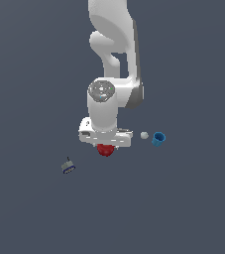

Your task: Pick up a designated object from a clutter of objects.

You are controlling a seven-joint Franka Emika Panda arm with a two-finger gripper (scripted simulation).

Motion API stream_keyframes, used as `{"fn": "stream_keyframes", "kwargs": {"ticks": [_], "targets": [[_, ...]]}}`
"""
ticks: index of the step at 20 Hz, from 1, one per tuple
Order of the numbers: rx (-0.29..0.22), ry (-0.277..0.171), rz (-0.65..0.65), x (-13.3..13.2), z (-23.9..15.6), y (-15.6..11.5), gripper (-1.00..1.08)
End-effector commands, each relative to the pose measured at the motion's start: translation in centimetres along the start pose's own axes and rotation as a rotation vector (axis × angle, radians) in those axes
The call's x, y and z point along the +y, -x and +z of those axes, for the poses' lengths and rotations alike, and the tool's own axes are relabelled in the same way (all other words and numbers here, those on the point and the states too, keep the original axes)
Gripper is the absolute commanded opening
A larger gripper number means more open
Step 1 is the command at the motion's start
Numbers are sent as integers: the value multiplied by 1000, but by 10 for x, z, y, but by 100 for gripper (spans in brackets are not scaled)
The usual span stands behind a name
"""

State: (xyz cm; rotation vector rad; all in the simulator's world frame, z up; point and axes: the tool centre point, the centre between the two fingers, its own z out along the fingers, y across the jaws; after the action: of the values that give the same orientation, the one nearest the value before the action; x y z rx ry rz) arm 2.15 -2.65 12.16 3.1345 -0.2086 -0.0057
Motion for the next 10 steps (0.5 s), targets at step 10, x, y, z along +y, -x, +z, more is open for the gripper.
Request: {"fn": "stream_keyframes", "kwargs": {"ticks": [10], "targets": [[4,-1,0,10,-108,37,-100]]}}
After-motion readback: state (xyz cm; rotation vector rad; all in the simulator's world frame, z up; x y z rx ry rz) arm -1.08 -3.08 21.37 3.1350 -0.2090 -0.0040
